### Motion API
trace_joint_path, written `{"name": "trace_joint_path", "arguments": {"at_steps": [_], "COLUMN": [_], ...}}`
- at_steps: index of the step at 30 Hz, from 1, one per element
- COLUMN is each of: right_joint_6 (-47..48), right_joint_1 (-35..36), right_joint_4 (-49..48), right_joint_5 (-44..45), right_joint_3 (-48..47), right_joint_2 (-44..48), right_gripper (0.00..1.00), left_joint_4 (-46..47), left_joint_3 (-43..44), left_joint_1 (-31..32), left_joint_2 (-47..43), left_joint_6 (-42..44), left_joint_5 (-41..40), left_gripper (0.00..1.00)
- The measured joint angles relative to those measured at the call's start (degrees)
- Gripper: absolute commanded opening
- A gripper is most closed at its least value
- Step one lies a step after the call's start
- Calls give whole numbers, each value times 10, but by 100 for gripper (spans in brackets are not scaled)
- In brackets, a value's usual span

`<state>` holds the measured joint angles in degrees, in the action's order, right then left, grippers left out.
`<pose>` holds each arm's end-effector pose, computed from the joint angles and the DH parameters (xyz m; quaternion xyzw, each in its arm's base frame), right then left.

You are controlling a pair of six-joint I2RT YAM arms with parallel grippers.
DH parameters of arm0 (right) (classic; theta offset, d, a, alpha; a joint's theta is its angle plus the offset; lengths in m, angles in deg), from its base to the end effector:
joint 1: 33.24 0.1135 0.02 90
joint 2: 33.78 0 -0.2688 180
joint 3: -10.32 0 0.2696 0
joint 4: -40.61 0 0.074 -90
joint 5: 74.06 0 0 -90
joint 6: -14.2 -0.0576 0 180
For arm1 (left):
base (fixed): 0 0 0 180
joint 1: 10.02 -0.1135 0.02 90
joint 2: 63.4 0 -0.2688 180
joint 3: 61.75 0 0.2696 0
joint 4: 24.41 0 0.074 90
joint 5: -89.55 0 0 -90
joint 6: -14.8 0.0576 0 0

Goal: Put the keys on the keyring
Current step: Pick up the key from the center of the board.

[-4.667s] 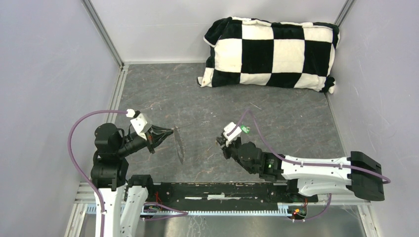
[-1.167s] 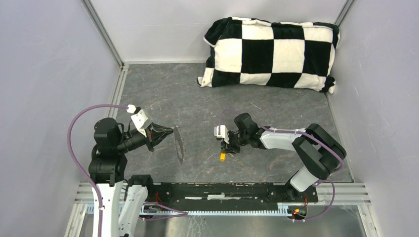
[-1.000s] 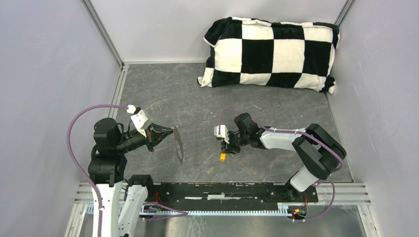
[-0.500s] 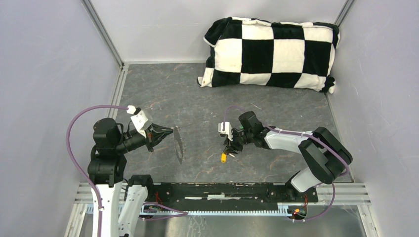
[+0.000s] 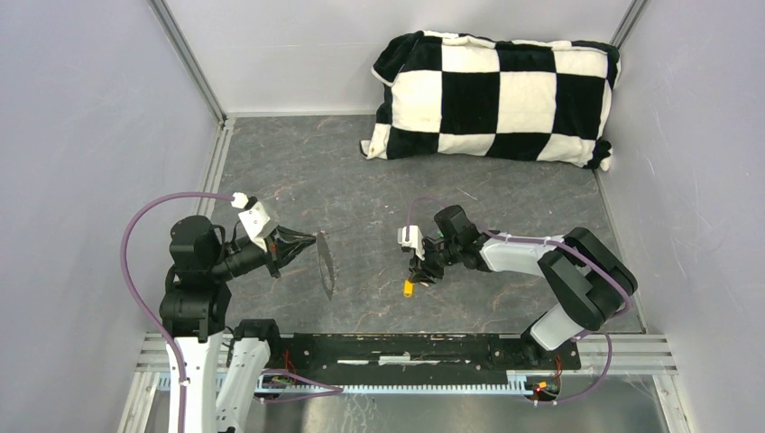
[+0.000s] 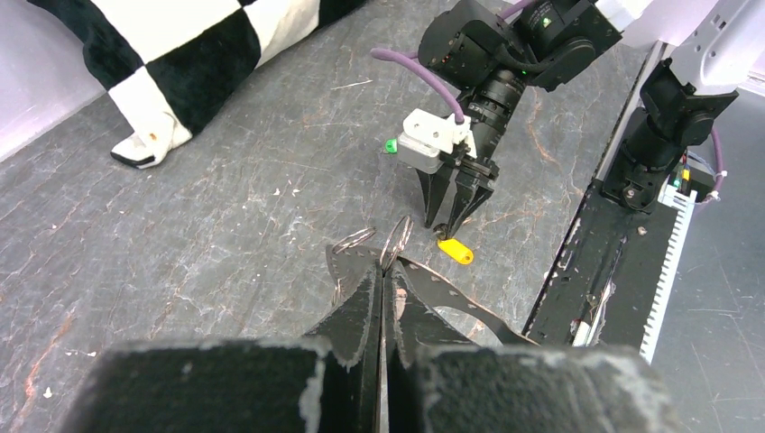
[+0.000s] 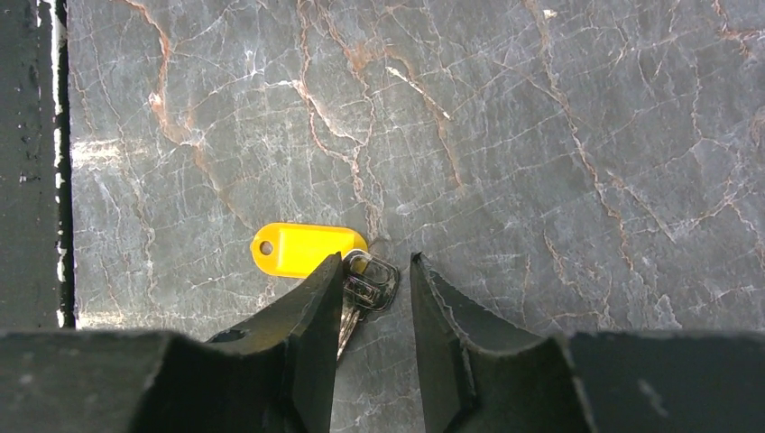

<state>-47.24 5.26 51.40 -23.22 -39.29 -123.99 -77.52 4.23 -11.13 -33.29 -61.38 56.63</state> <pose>0.2119 0.2151 0.1141 -0.5835 0.6800 0.3421 0.2829 0.1074 -0.0463 0.3751 0.3599 0.6716 -0.3137 0.5666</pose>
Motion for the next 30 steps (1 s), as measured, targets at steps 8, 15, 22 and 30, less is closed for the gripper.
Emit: {"name": "trace_joint_path", "arguments": {"at_steps": [8,15,22,30], "right_joint_6": [4,7,-8,-85], "right_joint_1": [0,0,0,23], "right_joint_4": [-1,3,9,-5], "right_joint_5": [-17,-20,-9,43], "right_joint_3": [-10,-10,-4,19], "right_joint_2": [-14,-17,-3,63], "right_gripper": [15,10,0,0], "left_joint_4": [0,0,-4,-4], "left_joint_3": [1,1,2,2], "left_joint_1": [0,0,0,0], "left_joint_2": [0,0,0,0], "left_joint_6": [0,0,6,10], "left_joint_5": [0,0,0,0], "left_gripper": [2,2,2,2]}}
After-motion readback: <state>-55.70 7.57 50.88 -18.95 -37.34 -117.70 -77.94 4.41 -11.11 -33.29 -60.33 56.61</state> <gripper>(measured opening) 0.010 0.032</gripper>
